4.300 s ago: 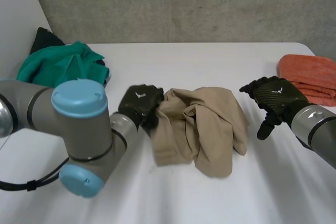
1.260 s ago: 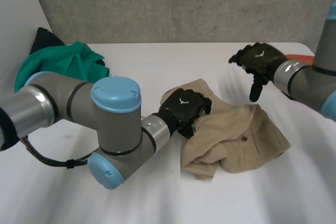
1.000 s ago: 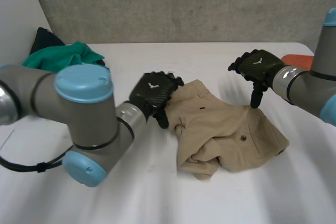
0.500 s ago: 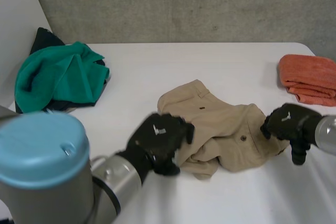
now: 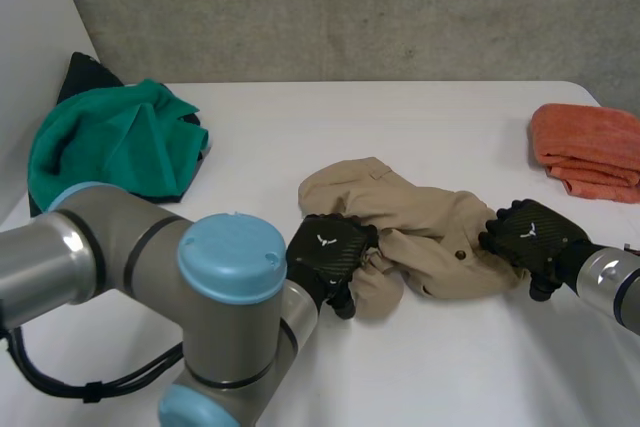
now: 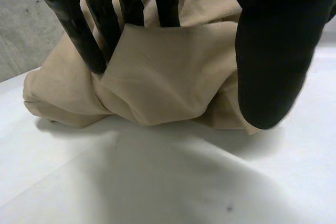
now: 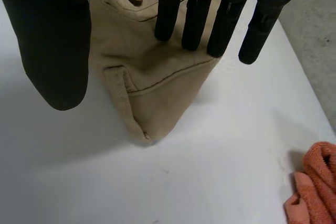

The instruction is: Fold the laundry.

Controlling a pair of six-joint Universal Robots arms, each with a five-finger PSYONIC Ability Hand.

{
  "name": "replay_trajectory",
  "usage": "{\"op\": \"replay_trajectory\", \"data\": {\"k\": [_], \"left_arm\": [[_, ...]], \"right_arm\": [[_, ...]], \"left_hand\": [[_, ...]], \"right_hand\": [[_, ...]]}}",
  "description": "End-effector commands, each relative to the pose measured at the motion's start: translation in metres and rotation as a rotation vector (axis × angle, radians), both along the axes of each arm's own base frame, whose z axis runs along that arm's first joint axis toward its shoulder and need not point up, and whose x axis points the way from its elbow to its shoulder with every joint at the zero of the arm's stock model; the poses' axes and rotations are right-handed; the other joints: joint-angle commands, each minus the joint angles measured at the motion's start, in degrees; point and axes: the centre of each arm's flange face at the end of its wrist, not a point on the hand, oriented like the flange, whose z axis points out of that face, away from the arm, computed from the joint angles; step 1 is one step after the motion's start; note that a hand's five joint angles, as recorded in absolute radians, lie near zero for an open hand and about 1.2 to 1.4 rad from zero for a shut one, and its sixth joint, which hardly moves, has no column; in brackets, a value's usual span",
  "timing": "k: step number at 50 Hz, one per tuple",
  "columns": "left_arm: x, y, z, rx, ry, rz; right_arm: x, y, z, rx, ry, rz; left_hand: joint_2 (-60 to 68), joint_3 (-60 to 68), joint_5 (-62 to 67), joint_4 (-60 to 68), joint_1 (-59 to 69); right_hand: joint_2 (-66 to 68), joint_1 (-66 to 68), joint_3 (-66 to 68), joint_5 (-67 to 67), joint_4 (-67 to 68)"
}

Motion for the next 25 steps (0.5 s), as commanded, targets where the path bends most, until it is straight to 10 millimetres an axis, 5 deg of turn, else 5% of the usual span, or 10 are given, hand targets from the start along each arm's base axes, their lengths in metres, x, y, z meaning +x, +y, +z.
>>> {"op": "replay_trajectory", "data": {"k": [1,6,11,14,17,18,21,22,25], "left_arm": [[-0.007,-0.006,-0.012,-0.019,-0.029,-0.009],[-0.009,-0.014,-0.007,-0.07,-0.018,-0.005],[-0.005,-0.027,0.01,-0.115,0.022,0.035],[0.001,-0.035,0.045,-0.175,0.081,0.062],[0.013,-0.045,0.09,-0.258,0.158,0.102],[0.017,-0.046,0.106,-0.285,0.184,0.112],[0.031,-0.048,0.156,-0.383,0.274,0.137],[0.035,-0.047,0.168,-0.407,0.295,0.144],[0.048,-0.041,0.212,-0.495,0.374,0.162]], "right_arm": [[0.001,-0.012,-0.008,-0.07,-0.004,-0.001],[0.0,-0.019,-0.018,-0.086,0.0,-0.01],[0.003,-0.022,-0.016,-0.106,0.005,-0.009],[0.005,-0.024,-0.009,-0.13,0.013,-0.023],[0.005,-0.036,0.042,-0.256,-0.03,-0.086],[0.004,-0.039,0.084,-0.342,-0.099,-0.129],[0.002,-0.038,0.137,-0.434,-0.219,-0.166],[0.002,-0.036,0.173,-0.487,-0.307,-0.182],[0.001,-0.029,0.219,-0.53,-0.411,-0.183]], "left_hand": [[24.96,24.86,24.78,25.05,25.76],[54.9,54.8,54.72,54.99,55.7],[54.95,54.85,54.77,55.04,55.75],[54.95,54.85,54.77,55.04,55.75],[54.95,54.85,54.77,55.04,55.75],[54.95,54.85,54.77,55.04,55.75],[54.95,54.85,54.77,55.04,55.75],[54.95,54.85,54.77,55.04,55.75],[54.95,54.85,54.77,55.04,55.75]], "right_hand": [[13.92,15.01,14.38,14.0,14.19],[39.61,40.69,40.06,39.69,39.87],[50.22,51.31,50.68,50.3,50.49],[50.22,51.31,50.68,50.3,50.49],[50.22,51.31,50.68,50.3,50.49],[50.22,51.31,50.68,50.3,50.49],[50.22,51.31,50.68,50.3,50.49],[50.22,51.31,50.68,50.3,50.49],[50.22,51.31,50.68,50.3,50.49]]}}
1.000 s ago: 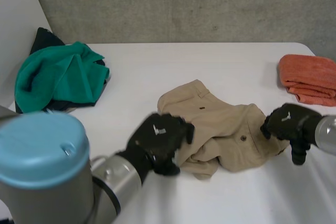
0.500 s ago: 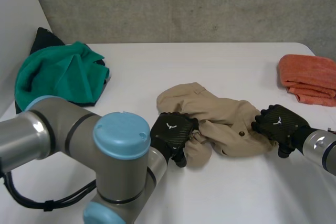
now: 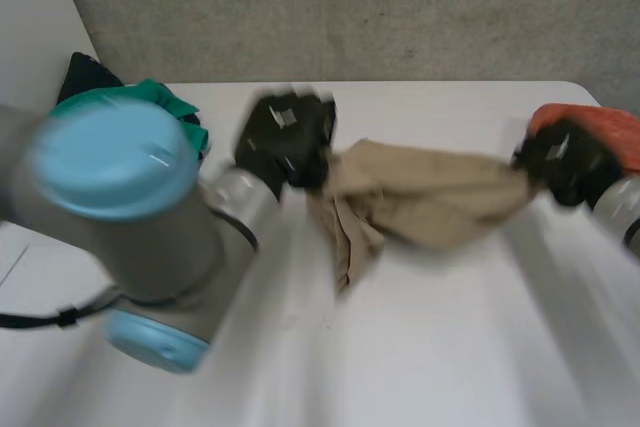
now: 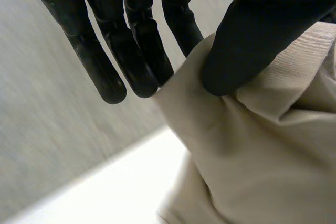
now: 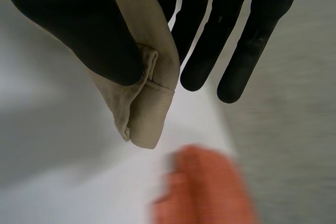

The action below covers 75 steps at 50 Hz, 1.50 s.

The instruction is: Fold the laundry.

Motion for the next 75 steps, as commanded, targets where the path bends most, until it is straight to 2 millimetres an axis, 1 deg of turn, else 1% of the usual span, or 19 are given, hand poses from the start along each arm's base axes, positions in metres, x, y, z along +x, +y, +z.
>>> {"op": "replay_trajectory", "data": {"k": [1,5,9,15,18,24,27,35,39,43,45,46,47,51,53,59,64,68,75], "left_arm": [[0.033,0.008,0.112,-0.227,0.195,0.045],[0.045,0.026,0.155,-0.318,0.272,0.04],[0.062,0.042,0.195,-0.411,0.35,0.048],[0.071,0.035,0.206,-0.443,0.364,0.085],[0.071,0.019,0.201,-0.439,0.347,0.111],[0.056,-0.037,0.146,-0.323,0.237,0.146],[0.042,-0.069,0.089,-0.203,0.15,0.144],[0.04,-0.121,-0.016,-0.016,0.022,0.202],[0.051,-0.158,-0.045,-0.024,0.019,0.258],[0.065,-0.184,-0.054,-0.05,0.036,0.302],[0.066,-0.187,-0.053,-0.058,0.044,0.305],[0.065,-0.186,-0.052,-0.06,0.043,0.3],[0.064,-0.184,-0.053,-0.056,0.041,0.297],[0.056,-0.162,-0.038,-0.049,0.041,0.27],[0.05,-0.129,-0.021,-0.025,0.029,0.229],[0.044,-0.052,-0.018,0.06,-0.03,0.133],[0.035,0.026,-0.047,0.149,-0.119,-0.013],[0.03,0.06,-0.077,0.218,-0.189,-0.091],[0.024,0.068,-0.116,0.276,-0.249,-0.124]], "right_arm": [[-0.004,0.019,0.174,-0.265,-0.351,-0.02],[-0.006,0.033,0.216,-0.303,-0.398,0.006],[-0.006,0.038,0.237,-0.357,-0.405,0.013],[-0.001,0.037,0.243,-0.374,-0.416,0.014],[0.008,0.024,0.229,-0.328,-0.426,0.001],[0.045,0.001,0.18,-0.175,-0.42,0.019],[0.062,-0.009,0.146,-0.079,-0.405,0.03],[0.093,-0.015,0.06,0.127,-0.348,0.006],[0.094,-0.023,0.025,0.174,-0.325,-0.041],[0.094,-0.026,0.006,0.191,-0.312,-0.076],[0.092,-0.026,-0.001,0.198,-0.307,-0.094],[0.091,-0.026,-0.003,0.197,-0.308,-0.101],[0.091,-0.026,-0.005,0.199,-0.304,-0.107],[0.092,-0.019,-0.012,0.212,-0.295,-0.114],[0.095,-0.014,-0.014,0.223,-0.289,-0.107],[0.093,-0.01,-0.02,0.246,-0.277,-0.111],[0.091,-0.008,-0.022,0.251,-0.276,-0.117],[0.09,-0.007,-0.022,0.251,-0.275,-0.117],[0.088,-0.004,-0.028,0.263,-0.27,-0.121]], "left_hand": [[11.6,11.98,14.83,11.48,13.75],[11.6,11.98,14.83,11.48,13.75],[11.6,11.98,14.83,11.48,13.75],[11.6,11.98,14.83,11.48,13.75],[11.6,11.98,14.83,11.48,13.75],[11.6,11.98,14.83,11.48,13.75],[11.6,11.98,14.83,11.48,13.75],[11.6,11.98,14.83,11.48,13.75],[11.6,11.98,14.83,11.48,13.75],[11.6,11.98,14.83,11.48,13.75],[-9.96,-9.57,-6.72,-10.08,-7.81],[-35.06,-34.67,-31.82,-35.18,-32.9],[-41.64,-41.25,-38.4,-41.76,-39.48],[-43.55,-43.17,-40.32,-43.67,-41.4],[-43.72,-43.33,-40.48,-43.84,-41.57],[-43.55,-43.17,-40.32,-43.68,-41.4],[-40.37,-39.99,-37.14,-40.49,-38.22],[-33.32,-32.93,-30.08,-33.44,-31.17],[-21.85,-21.47,-18.62,-21.98,-19.7]], "right_hand": [[15.32,18.07,12.08,13.12,11.49],[15.32,18.07,12.08,13.12,11.49],[15.32,18.07,12.08,13.12,11.49],[15.32,18.07,12.08,13.12,11.49],[15.32,18.07,12.08,13.12,11.49],[15.32,18.07,12.08,13.12,11.49],[15.32,18.07,12.08,13.12,11.49],[15.32,18.07,12.08,13.12,11.49],[15.32,18.07,12.08,13.12,11.49],[15.32,18.07,12.08,13.12,11.49],[15.32,18.07,12.08,13.12,11.49],[15.32,18.07,12.08,13.12,11.49],[15.32,18.07,12.08,13.12,11.49],[15.32,18.07,12.08,13.12,11.49],[15.32,18.07,12.08,13.12,11.49],[15.32,18.07,12.08,13.12,11.49],[15.32,18.07,12.08,13.12,11.49],[15.32,18.07,12.08,13.12,11.49],[15.32,18.07,12.08,13.12,11.49]]}}
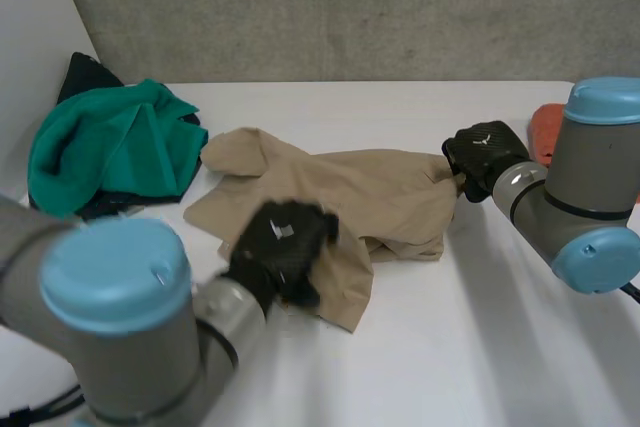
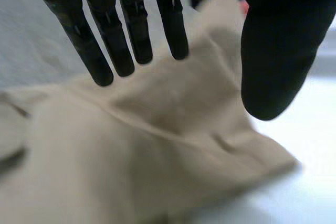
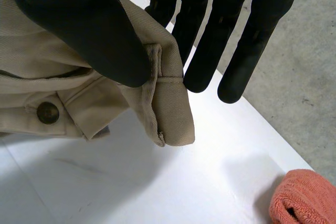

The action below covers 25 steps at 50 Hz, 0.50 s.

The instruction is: Fold the laundry.

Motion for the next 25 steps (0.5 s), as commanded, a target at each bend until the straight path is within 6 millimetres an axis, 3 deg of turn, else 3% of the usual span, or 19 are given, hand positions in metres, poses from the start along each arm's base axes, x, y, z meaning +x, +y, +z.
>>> {"op": "replay_trajectory", "data": {"k": [1,6,12,25], "left_arm": [[-0.007,0.006,-0.039,0.058,-0.058,-0.034],[-0.013,-0.004,-0.053,0.023,-0.089,-0.042],[-0.016,-0.02,-0.054,-0.057,-0.097,-0.034],[-0.025,-0.03,-0.067,-0.077,-0.119,-0.047]], "right_arm": [[-0.001,0.002,-0.005,0.009,0.004,-0.001],[-0.002,0.004,-0.009,0.015,0.007,0.001],[-0.001,0.007,-0.012,0.025,0.01,0.006],[0.001,0.01,-0.016,0.022,0.012,0.016]], "left_hand": [[10.87,11.22,11.07,11.0,10.15],[10.54,10.89,10.73,10.67,9.82],[10.54,10.88,10.73,10.66,9.82],[9.03,9.38,9.22,9.16,8.31]], "right_hand": [[12.95,16.48,10.63,12.14,11.45],[12.95,16.48,10.63,12.14,11.45],[12.95,16.48,10.63,12.14,11.45],[12.95,16.48,10.63,12.14,11.45]]}}
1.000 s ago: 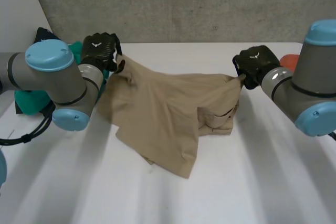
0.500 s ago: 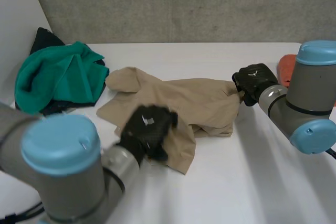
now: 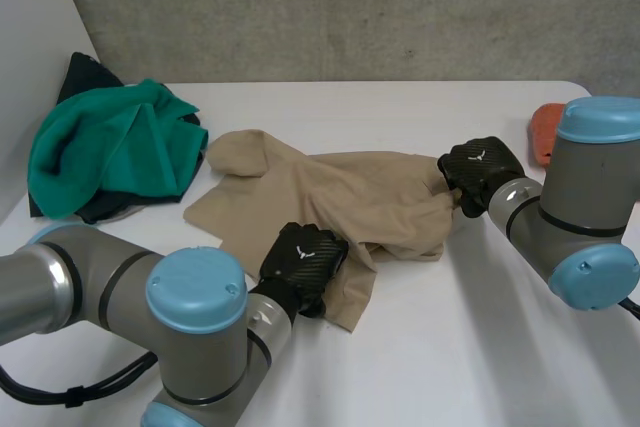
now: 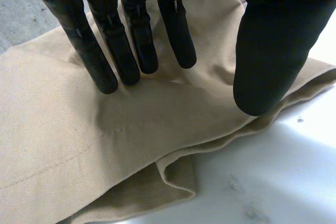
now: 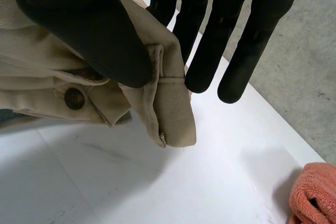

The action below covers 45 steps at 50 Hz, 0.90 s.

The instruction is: Fold the laundry.

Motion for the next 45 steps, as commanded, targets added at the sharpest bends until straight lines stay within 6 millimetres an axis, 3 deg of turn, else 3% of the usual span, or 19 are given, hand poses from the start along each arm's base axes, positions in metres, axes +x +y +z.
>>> {"op": "replay_trajectory", "data": {"k": [1,26,36,38,40,45], "left_arm": [[-0.003,-0.003,-0.006,0.006,-0.012,-0.004],[-0.004,0.014,0.0,0.035,-0.028,-0.053],[-0.012,0.007,-0.007,0.037,-0.022,-0.073],[-0.013,0.002,-0.008,0.035,-0.021,-0.065],[-0.015,-0.001,-0.005,0.024,-0.011,-0.057],[-0.022,-0.013,0.008,-0.015,0.022,-0.039]], "right_arm": [[0.001,0.0,-0.002,-0.006,-0.001,0.002],[0.0,-0.001,-0.005,-0.016,0.034,0.009],[0.001,-0.001,-0.007,-0.018,0.034,0.009],[0.001,-0.001,-0.007,-0.018,0.034,0.009],[0.0,-0.002,-0.007,-0.019,0.033,0.006],[-0.002,-0.003,-0.002,-0.029,0.03,-0.002]], "left_hand": [[4.45,4.64,4.78,4.32,4.05],[1.59,1.78,1.92,1.46,1.19],[3.44,3.62,3.76,3.31,3.03],[17.31,17.5,17.64,17.19,16.91],[39.79,39.98,40.12,39.66,39.39],[39.92,40.11,40.25,39.79,39.52]], "right_hand": [[12.95,16.47,10.63,12.14,11.46],[12.95,16.47,10.63,12.14,11.46],[12.95,16.47,10.63,12.14,11.46],[12.95,16.47,10.63,12.14,11.46],[12.95,16.47,10.63,12.14,11.46],[12.95,16.47,10.63,12.14,11.46]]}}
